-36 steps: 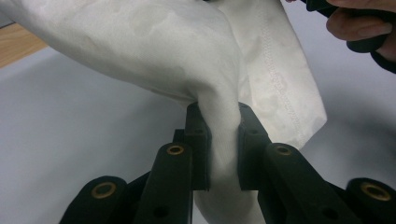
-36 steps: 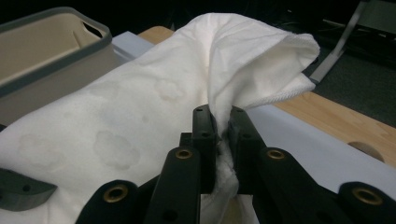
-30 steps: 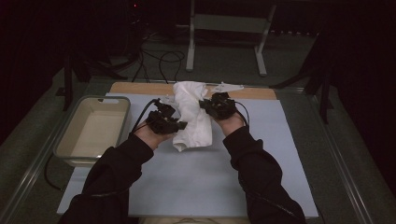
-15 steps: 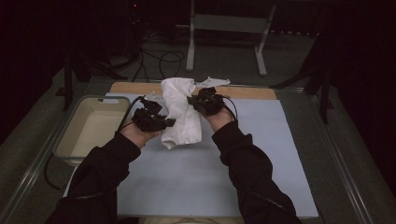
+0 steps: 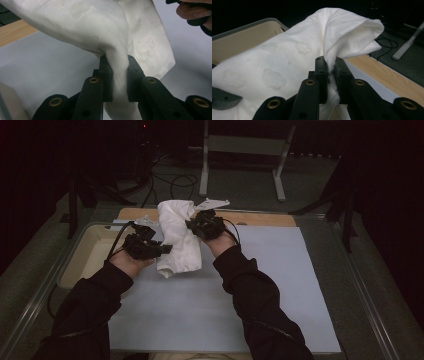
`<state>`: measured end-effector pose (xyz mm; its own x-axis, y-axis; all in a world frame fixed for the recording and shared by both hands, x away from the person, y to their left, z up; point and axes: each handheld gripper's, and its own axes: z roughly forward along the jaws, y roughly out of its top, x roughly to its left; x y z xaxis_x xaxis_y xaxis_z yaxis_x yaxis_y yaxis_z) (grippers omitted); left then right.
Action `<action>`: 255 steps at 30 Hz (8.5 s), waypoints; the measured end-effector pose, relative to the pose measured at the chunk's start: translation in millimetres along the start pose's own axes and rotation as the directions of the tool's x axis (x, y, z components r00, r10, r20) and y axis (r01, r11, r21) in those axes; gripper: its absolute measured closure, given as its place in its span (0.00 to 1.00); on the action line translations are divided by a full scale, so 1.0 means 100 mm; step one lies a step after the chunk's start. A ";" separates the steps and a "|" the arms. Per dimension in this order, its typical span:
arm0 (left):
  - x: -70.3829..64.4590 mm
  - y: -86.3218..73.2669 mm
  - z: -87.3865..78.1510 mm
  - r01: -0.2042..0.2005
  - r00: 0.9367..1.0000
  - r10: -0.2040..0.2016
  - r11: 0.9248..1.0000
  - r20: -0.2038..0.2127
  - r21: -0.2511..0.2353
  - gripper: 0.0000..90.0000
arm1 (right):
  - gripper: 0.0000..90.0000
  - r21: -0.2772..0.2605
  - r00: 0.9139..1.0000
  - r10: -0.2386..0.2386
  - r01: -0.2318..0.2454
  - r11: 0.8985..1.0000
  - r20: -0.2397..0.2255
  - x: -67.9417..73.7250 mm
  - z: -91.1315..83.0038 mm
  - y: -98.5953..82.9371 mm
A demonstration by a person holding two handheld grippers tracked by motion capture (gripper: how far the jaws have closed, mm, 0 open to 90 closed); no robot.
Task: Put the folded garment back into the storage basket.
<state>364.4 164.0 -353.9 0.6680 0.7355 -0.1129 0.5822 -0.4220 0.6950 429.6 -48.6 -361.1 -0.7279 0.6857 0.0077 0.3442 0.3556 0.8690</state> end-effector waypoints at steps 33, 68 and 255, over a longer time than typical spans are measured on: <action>0.51 -0.22 -0.64 0.048 0.997 -0.048 0.999 -0.067 -0.006 0.89 | 0.93 -0.019 0.996 -0.065 0.064 0.998 -0.061 0.55 0.44 0.52; 1.04 -0.66 -1.32 0.130 0.980 -0.132 0.991 -0.146 -0.025 0.89 | 0.93 -0.033 0.981 -0.130 0.126 0.991 -0.142 1.25 0.97 0.94; -0.23 -0.90 0.39 -0.192 0.960 0.190 0.981 0.206 -0.012 0.00 | 0.10 0.172 0.988 0.036 -0.009 0.985 -0.152 -0.24 -0.79 -1.81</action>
<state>315.2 164.2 -441.3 0.8473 0.5168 -0.1225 0.4377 -0.5487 0.7123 338.1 -180.1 -479.9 -0.7965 0.5938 0.1138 0.4481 0.4534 0.7705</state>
